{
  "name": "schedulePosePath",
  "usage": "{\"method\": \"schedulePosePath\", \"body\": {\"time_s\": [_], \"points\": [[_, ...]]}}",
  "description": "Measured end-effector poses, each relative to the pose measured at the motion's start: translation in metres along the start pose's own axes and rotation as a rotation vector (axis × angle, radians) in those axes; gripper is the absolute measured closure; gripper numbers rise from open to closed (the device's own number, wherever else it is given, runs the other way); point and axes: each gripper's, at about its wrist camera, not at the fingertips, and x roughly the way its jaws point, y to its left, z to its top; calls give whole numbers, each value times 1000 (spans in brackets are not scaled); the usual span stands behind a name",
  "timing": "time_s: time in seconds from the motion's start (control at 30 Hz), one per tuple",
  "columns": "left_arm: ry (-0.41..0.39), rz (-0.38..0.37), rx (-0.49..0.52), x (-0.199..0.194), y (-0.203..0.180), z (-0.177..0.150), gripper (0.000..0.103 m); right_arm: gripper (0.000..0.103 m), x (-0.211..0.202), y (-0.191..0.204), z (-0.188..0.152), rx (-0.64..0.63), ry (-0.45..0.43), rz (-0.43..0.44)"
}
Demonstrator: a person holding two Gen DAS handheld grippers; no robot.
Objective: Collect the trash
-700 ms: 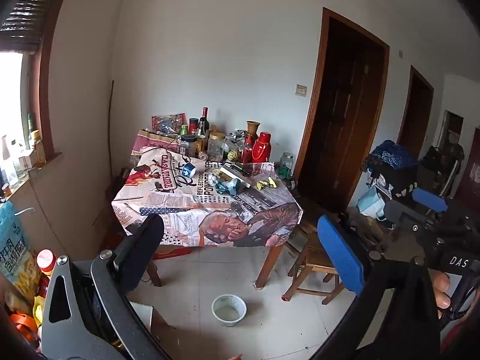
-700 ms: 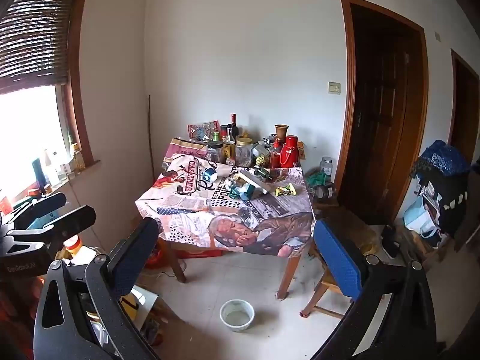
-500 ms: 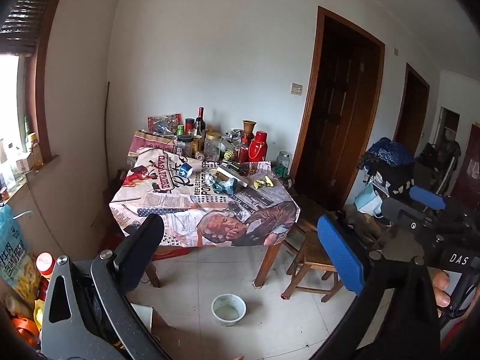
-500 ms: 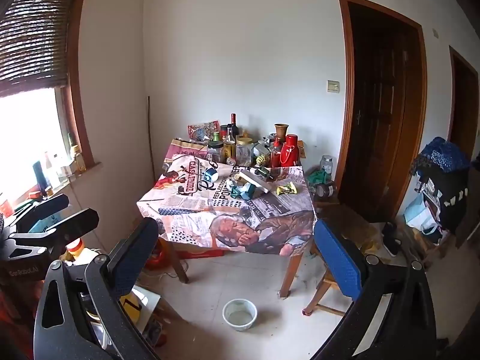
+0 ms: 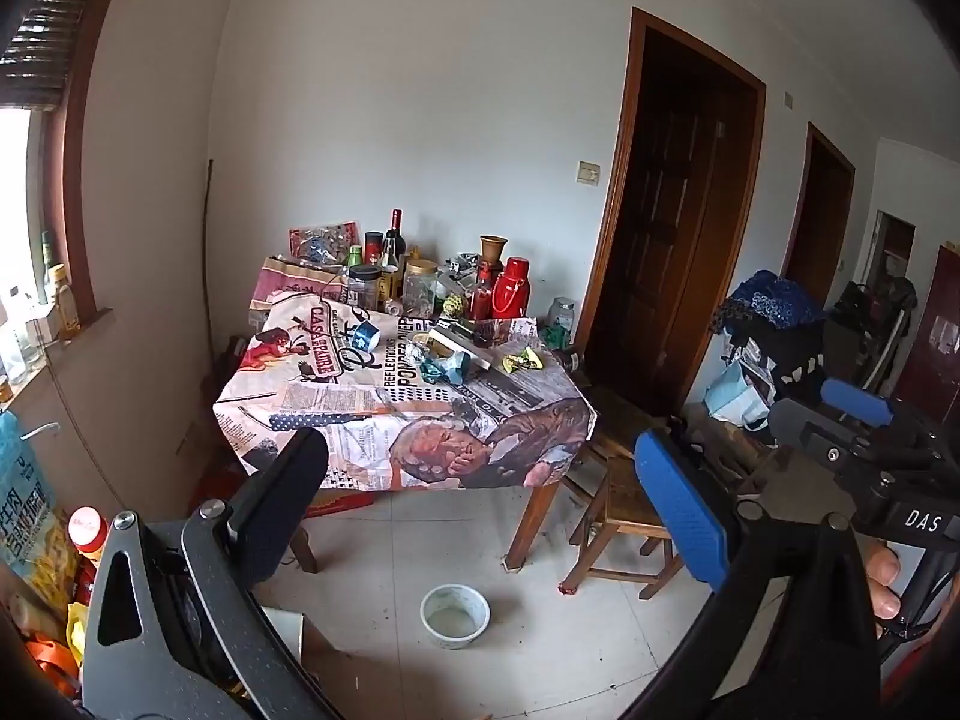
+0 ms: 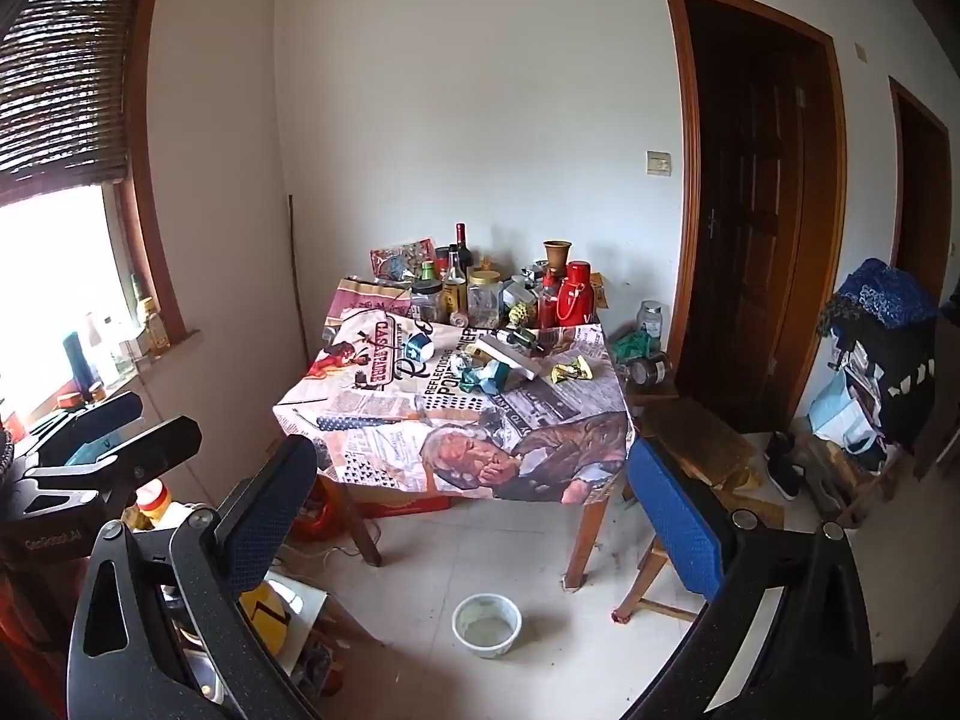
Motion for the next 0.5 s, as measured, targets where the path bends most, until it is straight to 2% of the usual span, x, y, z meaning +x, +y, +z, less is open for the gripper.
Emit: {"method": "schedulePosePath", "body": {"time_s": [0.5], "points": [[5, 5, 2, 8, 4, -6, 0, 0, 0, 1, 2, -6, -2, 20]]}}
